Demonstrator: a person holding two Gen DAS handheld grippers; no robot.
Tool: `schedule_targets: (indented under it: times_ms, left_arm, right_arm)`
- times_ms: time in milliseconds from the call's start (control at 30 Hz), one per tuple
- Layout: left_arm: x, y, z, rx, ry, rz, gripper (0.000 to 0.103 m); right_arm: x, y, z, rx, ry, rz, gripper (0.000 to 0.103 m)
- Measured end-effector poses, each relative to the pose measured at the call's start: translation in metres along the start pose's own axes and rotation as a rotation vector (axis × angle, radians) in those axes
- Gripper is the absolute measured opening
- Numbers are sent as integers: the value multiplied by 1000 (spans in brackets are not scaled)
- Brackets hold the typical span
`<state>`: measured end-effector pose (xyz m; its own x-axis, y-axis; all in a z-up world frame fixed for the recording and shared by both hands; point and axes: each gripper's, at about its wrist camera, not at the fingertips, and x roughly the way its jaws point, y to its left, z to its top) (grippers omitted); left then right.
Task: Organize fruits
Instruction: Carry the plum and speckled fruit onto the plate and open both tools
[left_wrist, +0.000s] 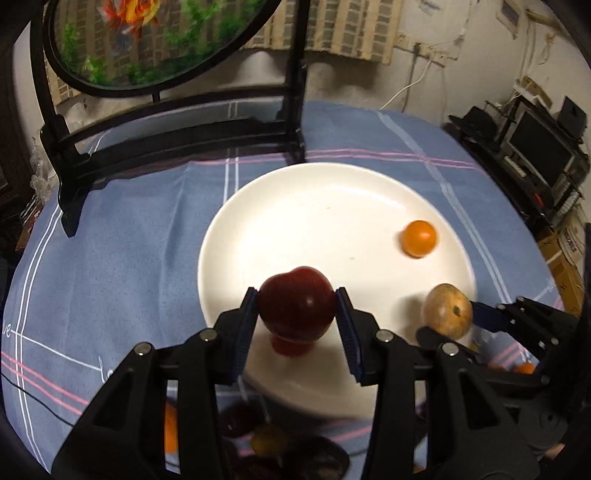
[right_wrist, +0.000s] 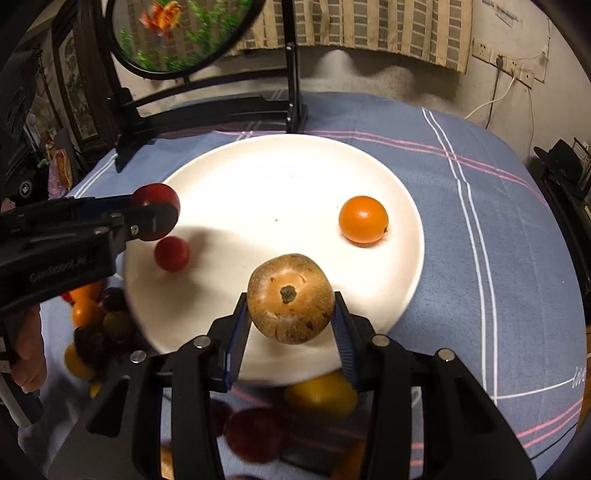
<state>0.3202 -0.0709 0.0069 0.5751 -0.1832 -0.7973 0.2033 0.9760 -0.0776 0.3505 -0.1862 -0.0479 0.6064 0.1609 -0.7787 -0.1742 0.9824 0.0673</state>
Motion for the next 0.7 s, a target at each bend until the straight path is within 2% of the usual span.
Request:
schedule_targets:
  times_ms: [267,300,367,400,433,500,700]
  left_arm:
    - [23,4,6,-2,11,75,45]
    - [22,5,9,-2,-8,96,54]
    - [11,4,12,-5,-59,114,70]
    - [4,4,13,-3,-83,115,73]
    - [-3,3,13,6,-103,112,74]
    - [-17,0,13,33,-127,108,75]
    - [-51,-7,-8,72,-144,86,78]
  right_arm:
    - [22,-4,19,42,6,-64,44]
    - [24,-6,24,57,5,-74,45]
    - [23,-9,29,72,6,-112,54]
    - [18,-9,30,76,-13,-142,62]
    - [11,-10,29,78,-41,-151,64]
    - [-5,-8,24,66,-90,-127,64]
    - [-44,-21,-4,131,-107,-42,64]
